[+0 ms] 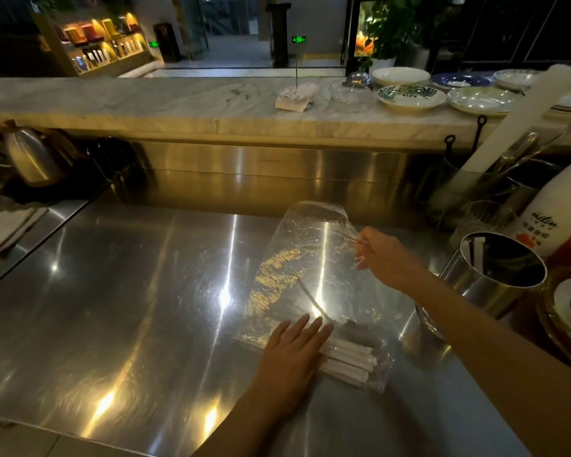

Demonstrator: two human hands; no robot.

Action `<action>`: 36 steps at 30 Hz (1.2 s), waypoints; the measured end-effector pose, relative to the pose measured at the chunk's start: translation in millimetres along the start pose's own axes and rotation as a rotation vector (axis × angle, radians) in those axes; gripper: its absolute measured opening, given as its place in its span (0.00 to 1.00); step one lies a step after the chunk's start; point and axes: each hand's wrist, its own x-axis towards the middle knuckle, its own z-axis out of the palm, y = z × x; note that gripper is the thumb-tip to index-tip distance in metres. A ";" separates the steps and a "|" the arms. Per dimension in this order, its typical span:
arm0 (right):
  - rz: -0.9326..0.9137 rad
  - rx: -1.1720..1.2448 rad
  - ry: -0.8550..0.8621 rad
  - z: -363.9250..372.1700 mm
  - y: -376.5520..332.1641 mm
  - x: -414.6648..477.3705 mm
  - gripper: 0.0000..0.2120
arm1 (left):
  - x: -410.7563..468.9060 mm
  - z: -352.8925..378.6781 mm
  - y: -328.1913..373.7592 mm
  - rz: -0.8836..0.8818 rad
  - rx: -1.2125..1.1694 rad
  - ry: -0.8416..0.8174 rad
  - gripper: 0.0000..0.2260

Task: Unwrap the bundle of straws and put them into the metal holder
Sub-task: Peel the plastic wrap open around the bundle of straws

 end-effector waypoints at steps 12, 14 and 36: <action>-0.079 -0.056 0.069 -27.8 -17.2 -1.8 0.05 | -0.3 4.4 1.1 0.062 -0.076 0.139 0.17; -0.091 -0.048 0.077 -35.0 -20.3 -1.9 0.05 | -3.1 6.9 0.3 0.073 -0.101 0.182 0.14; -0.246 -0.032 0.172 -61.7 -14.6 -19.5 0.10 | -15.0 -7.6 9.9 0.084 -0.271 0.066 0.14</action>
